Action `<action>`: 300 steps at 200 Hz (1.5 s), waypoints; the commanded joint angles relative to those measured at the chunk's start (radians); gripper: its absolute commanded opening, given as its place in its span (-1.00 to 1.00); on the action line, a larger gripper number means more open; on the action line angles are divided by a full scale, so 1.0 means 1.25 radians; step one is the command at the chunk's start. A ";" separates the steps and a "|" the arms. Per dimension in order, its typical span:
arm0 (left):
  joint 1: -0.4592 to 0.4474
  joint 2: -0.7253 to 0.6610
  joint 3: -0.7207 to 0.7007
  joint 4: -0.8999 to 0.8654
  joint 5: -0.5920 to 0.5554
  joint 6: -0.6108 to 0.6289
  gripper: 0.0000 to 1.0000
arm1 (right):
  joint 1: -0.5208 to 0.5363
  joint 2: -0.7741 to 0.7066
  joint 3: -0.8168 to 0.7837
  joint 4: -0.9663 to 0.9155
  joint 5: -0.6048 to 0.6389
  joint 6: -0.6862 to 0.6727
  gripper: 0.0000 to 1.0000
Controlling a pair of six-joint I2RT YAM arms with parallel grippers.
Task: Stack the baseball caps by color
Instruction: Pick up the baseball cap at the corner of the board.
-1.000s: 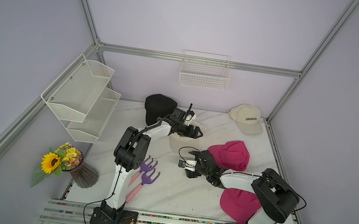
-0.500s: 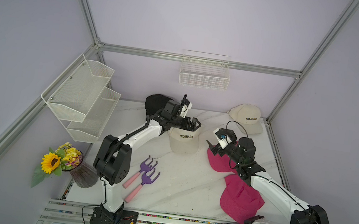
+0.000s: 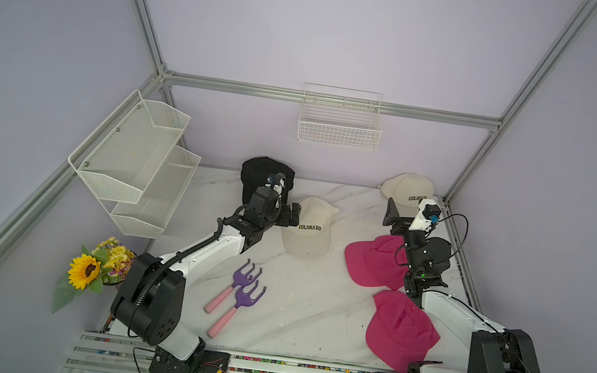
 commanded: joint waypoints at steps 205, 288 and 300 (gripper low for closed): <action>0.095 0.000 -0.102 0.182 -0.342 -0.015 1.00 | -0.355 0.458 0.507 -0.436 -0.311 0.397 0.83; 0.106 0.083 -0.072 0.180 -0.247 -0.070 1.00 | -0.431 0.551 0.375 -0.178 -0.440 0.753 0.37; 0.106 0.090 -0.067 0.172 -0.243 -0.070 1.00 | -0.432 0.589 0.398 -0.160 -0.465 0.785 0.30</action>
